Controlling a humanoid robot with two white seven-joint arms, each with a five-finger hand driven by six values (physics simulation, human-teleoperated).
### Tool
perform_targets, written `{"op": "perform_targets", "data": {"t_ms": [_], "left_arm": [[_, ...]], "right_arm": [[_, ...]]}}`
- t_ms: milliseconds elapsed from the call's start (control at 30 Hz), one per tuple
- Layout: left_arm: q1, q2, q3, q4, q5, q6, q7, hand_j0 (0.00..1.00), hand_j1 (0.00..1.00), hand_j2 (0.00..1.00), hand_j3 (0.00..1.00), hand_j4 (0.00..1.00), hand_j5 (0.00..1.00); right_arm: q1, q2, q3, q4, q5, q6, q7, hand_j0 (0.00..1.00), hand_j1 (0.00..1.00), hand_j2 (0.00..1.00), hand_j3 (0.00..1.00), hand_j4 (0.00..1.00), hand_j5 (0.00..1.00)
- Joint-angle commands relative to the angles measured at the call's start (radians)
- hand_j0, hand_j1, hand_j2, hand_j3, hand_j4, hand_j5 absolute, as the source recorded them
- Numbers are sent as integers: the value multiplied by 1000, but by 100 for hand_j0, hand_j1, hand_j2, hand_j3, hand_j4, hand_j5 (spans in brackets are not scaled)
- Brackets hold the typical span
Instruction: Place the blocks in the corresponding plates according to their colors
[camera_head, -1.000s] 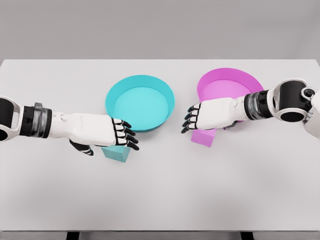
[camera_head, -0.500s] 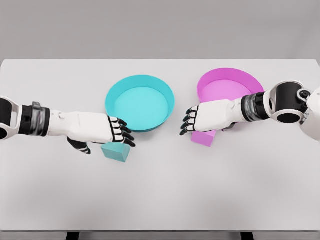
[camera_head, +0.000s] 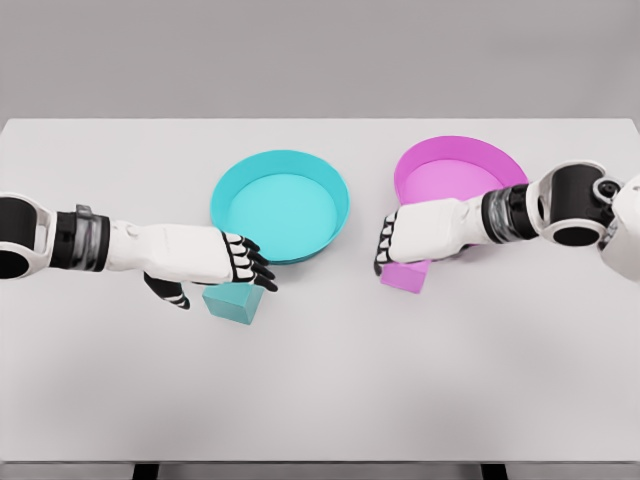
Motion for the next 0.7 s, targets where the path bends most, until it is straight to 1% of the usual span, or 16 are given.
{"op": "perform_targets", "data": {"t_ms": [0, 33, 67, 167, 367, 400, 533, 567, 667], "left_arm": [[0, -1, 1, 2, 4, 2, 0, 100, 100, 100, 100, 100, 100], [2, -1, 1, 8, 4, 2, 0, 100, 100, 100, 100, 100, 100], [2, -6, 1, 8, 4, 2, 0, 100, 100, 100, 100, 100, 100], [2, -7, 1, 10, 4, 2, 0, 100, 100, 100, 100, 100, 100], [2, -21, 1, 37, 3, 2, 0, 100, 100, 100, 100, 100, 100], [3, -23, 1, 41, 3, 2, 0, 100, 100, 100, 100, 100, 100], [14, -24, 1, 41, 3, 2, 0, 100, 100, 100, 100, 100, 100], [14, -24, 1, 41, 3, 2, 0, 100, 100, 100, 100, 100, 100], [14, -24, 1, 41, 3, 2, 0, 100, 100, 100, 100, 100, 100]], "right_arm": [[0, -1, -1, 0, -3, 1, 0, 67, 67, 67, 67, 67, 67], [0, 1, -1, 0, -3, 1, 0, 63, 63, 63, 63, 63, 63], [0, -1, -1, 0, -3, 1, 0, 63, 63, 63, 63, 63, 63], [0, 1, -1, -2, -6, 1, 0, 63, 63, 63, 63, 63, 63], [-8, -1, -11, -3, -15, 1, 0, 63, 63, 63, 63, 63, 63], [-9, -2, -19, -5, -46, 1, 0, 63, 63, 63, 63, 63, 63], [-20, -2, -34, -17, -109, 1, 0, 63, 63, 63, 63, 63, 63], [-26, -4, -59, -17, -147, 1, 0, 63, 63, 63, 63, 63, 63], [-25, -16, -200, 3, -235, 1, 0, 64, 64, 64, 64, 64, 64]]}}
